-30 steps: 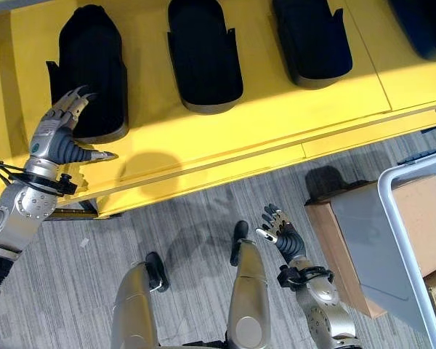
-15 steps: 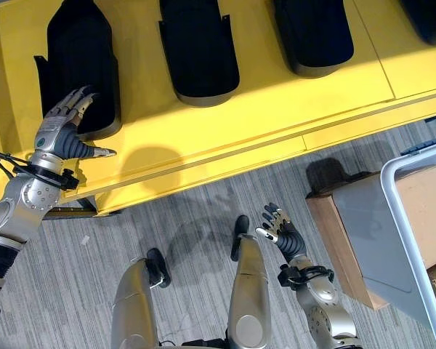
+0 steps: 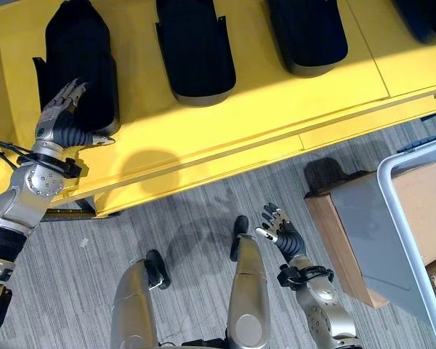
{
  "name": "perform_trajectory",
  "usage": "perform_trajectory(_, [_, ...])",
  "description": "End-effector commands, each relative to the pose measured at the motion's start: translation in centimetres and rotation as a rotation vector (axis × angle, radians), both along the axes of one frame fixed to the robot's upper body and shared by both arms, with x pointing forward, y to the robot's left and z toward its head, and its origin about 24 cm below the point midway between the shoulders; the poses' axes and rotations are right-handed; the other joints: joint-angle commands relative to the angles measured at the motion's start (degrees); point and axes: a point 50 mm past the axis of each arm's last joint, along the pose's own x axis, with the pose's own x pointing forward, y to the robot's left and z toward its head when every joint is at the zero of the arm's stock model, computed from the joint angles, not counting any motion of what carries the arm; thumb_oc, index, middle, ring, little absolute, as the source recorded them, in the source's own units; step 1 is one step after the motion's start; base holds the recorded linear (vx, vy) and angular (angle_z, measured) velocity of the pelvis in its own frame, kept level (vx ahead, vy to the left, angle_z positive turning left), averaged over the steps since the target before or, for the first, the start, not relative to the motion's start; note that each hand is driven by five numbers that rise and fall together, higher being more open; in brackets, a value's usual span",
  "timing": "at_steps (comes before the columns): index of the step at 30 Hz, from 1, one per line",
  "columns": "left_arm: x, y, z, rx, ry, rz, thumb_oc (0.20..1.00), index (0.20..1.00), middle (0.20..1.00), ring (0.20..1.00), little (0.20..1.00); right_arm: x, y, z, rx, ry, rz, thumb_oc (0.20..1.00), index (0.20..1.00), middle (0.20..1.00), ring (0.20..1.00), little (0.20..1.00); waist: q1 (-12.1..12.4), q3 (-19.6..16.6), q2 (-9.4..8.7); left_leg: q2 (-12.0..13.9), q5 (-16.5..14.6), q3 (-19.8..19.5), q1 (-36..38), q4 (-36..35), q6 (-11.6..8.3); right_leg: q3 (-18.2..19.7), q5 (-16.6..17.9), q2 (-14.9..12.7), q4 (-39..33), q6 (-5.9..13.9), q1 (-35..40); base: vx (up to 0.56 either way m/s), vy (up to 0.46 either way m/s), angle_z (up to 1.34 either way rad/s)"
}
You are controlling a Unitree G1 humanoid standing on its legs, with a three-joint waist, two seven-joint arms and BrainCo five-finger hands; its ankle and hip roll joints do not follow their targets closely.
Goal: Move parts from the plastic box to the shelf.
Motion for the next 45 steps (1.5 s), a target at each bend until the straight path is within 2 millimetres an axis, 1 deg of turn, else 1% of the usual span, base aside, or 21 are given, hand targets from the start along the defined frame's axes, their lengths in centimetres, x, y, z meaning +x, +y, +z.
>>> perform_trajectory(1, [0.1,0.2,1.2,-0.051,-0.062,0.008,1.000,1.000,1.000,1.000,1.000,-0.6,-0.3,1.2,-0.034,-0.064,0.023,1.000,1.000,1.000,1.000,1.000,0.18,-3.14,-0.73,-1.12,2.25,-3.82,-0.97,-2.86,0.85,-0.27,-8.60,-1.19,4.90,2.01,3.80,0.00,0.001,-0.04])
perform_trajectory(4, [0.6,0.0,0.7,-0.111,-0.057,0.013,1.000,1.000,1.000,1.000,1.000,-0.6,-0.2,1.2,-0.029,-0.064,0.023,1.000,1.000,1.000,1.000,1.000,0.04,-3.23,-0.83,-1.13,2.30,-3.91,-1.03,-2.76,0.85,-0.38,-8.69,-1.25,5.09,1.98,3.80,0.00,0.000,-0.01])
perform_trajectory(5, [0.8,0.3,1.0,-0.072,-0.090,0.059,1.000,1.000,1.000,1.000,1.000,-0.6,-0.1,1.2,-0.029,-0.066,0.026,1.000,1.000,1.000,1.000,1.000,-0.05,-3.29,-0.95,-1.08,2.23,-3.97,-1.03,-2.67,0.81,-0.34,-8.72,-1.19,5.16,1.99,3.73,0.00,0.000,0.00])
perform_trajectory(6, [0.9,0.1,1.1,-0.027,-0.095,0.068,1.000,1.000,1.000,1.000,1.000,-0.6,-0.1,1.2,-0.033,-0.067,0.024,1.000,1.000,1.000,1.000,1.000,-0.03,-3.34,-1.04,-1.07,2.21,-3.99,-1.04,-2.66,0.79,-0.29,-8.76,-1.14,5.19,2.00,3.70,0.02,-0.004,-0.04])
perform_trajectory(7, [1.1,0.0,0.7,-0.046,-0.087,0.071,1.000,1.000,1.000,1.000,1.000,-0.5,-0.1,1.3,-0.031,-0.071,0.020,1.000,1.000,1.000,1.000,1.000,-0.09,-3.40,-1.17,-1.05,2.23,-3.94,-1.02,-2.67,0.78,-0.22,-8.76,-1.09,5.18,1.98,3.64,0.01,-0.002,-0.06])
perform_trajectory(10, [1.2,-0.3,0.6,-0.064,-0.096,0.075,1.000,1.000,1.000,1.000,1.000,-0.5,-0.1,1.4,-0.028,-0.073,0.014,1.000,1.000,1.000,1.000,1.000,-0.12,-3.40,-1.34,-1.01,2.19,-4.10,-1.14,-2.45,0.78,-0.17,-8.86,-1.06,5.36,1.91,3.62,0.00,-0.003,-0.04])
perform_trajectory(11, [1.2,-0.3,0.6,-0.064,-0.096,0.075,1.000,1.000,1.000,1.000,1.000,-0.6,-0.2,1.4,-0.028,-0.073,0.014,1.000,1.000,1.000,1.000,1.000,-0.12,-3.41,-1.32,-1.00,2.17,-4.10,-1.15,-2.43,0.78,-0.17,-8.87,-1.06,5.38,1.91,3.60,0.00,0.000,0.00])
perform_trajectory(17, [1.0,-0.4,-1.2,-0.160,-0.078,0.084,1.000,1.000,1.000,1.000,1.000,-0.6,0.0,1.3,-0.024,-0.073,0.008,1.000,1.000,1.000,1.000,1.000,-0.01,-3.54,-1.44,-0.99,2.16,-4.00,-1.25,-2.30,0.79,0.00,-8.74,-0.96,5.66,1.89,3.25,0.00,0.000,0.00])
perform_trajectory(20, [0.9,-0.4,-1.4,-0.184,-0.082,0.085,1.000,1.000,1.000,1.000,1.000,-0.6,-0.1,1.3,-0.026,-0.073,0.004,1.000,1.000,1.000,1.000,1.000,0.01,-3.62,-1.42,-1.00,2.19,-3.98,-1.32,-2.32,0.74,-0.04,-8.74,-0.96,5.57,1.88,3.25,0.00,0.000,0.00])
perform_trajectory(21, [0.8,-0.5,-1.8,-0.216,-0.083,0.091,1.000,1.000,1.000,1.000,1.000,-0.5,-0.1,1.4,-0.030,-0.075,0.002,1.000,1.000,1.000,1.000,1.000,0.11,-3.57,-1.48,-1.04,2.23,-4.01,-1.30,-2.28,0.73,-0.08,-8.79,-0.97,5.76,1.82,3.25,0.00,0.000,0.00])
perform_trajectory(30, [0.6,0.0,-2.0,-0.207,-0.082,0.111,1.000,1.000,1.000,1.000,1.000,-0.4,-0.2,1.4,-0.040,-0.072,0.000,1.000,1.000,1.000,1.000,1.000,0.29,-3.71,-1.38,-1.05,2.11,-3.94,-1.23,-2.04,0.74,0.18,-8.91,-0.97,6.27,1.77,3.00,0.00,0.000,0.00])
perform_trajectory(35, [0.5,-0.1,-0.8,-0.171,-0.121,0.096,1.000,1.000,1.000,1.000,1.000,-0.3,-0.3,1.5,-0.045,-0.075,0.000,1.000,1.000,1.000,1.000,1.000,0.31,-3.80,-1.26,-1.02,2.14,-4.03,-1.09,-2.16,0.74,0.25,-8.84,-1.00,6.19,1.77,3.13,0.00,0.000,0.00])
perform_trajectory(37, [0.3,-0.2,0.0,-0.139,-0.142,0.083,1.000,1.000,1.000,1.000,1.000,-0.3,-0.3,1.5,-0.047,-0.076,-0.001,1.000,1.000,1.000,1.000,1.000,0.34,-3.86,-1.22,-1.06,2.14,-4.02,-1.05,-2.16,0.72,0.31,-8.84,-0.96,6.18,1.81,3.21,0.00,0.000,0.00])
perform_trajectory(38, [0.0,-0.3,1.0,-0.101,-0.176,0.069,1.000,1.000,1.000,1.000,1.000,-0.3,-0.5,1.5,-0.050,-0.076,-0.004,1.000,1.000,1.000,1.000,1.000,0.41,-3.97,-1.14,-1.10,2.11,-4.00,-0.97,-2.20,0.71,0.29,-8.92,-0.97,6.11,1.82,3.37,0.00,0.000,0.00])
perform_trajectory(39, [0.0,-0.3,1.0,-0.100,-0.176,0.069,1.000,1.000,1.000,1.000,1.000,-0.3,-0.5,1.5,-0.050,-0.076,-0.004,1.000,1.000,1.000,1.000,1.000,0.39,-3.97,-1.14,-1.09,2.11,-4.00,-0.97,-2.19,0.70,0.28,-8.92,-0.97,6.11,1.82,3.37,0.00,0.000,0.00])
perform_trajectory(41, [-0.5,-0.3,2.6,-0.041,-0.226,0.050,1.000,1.000,1.000,1.000,1.000,-0.2,-0.7,1.5,-0.046,-0.080,-0.008,1.000,1.000,1.000,1.000,1.000,0.52,-4.11,-0.99,-1.15,2.08,-4.10,-0.97,-2.20,0.66,0.24,-8.97,-0.97,6.06,1.85,3.47,0.00,0.000,0.00])
perform_trajectory(42, [-0.8,-0.3,3.7,0.002,-0.257,0.039,1.000,1.000,1.000,1.000,1.000,-0.3,-0.8,1.6,-0.048,-0.081,-0.008,1.000,1.000,1.000,1.000,1.000,0.57,-4.20,-0.83,-1.14,2.08,-4.11,-0.96,-2.30,0.59,0.15,-9.06,-1.03,6.09,1.87,3.49,0.00,0.000,0.00])
perform_trajectory(45, [-1.4,0.0,5.5,0.099,-0.297,0.040,1.000,1.000,1.000,1.000,1.000,-0.3,-1.0,1.6,-0.058,-0.080,-0.002,1.000,1.000,1.000,1.000,1.000,0.71,-4.33,-0.49,-1.15,1.99,-4.13,-0.81,-2.35,0.60,0.14,-9.14,-1.05,6.17,1.90,3.50,0.00,0.000,0.00])
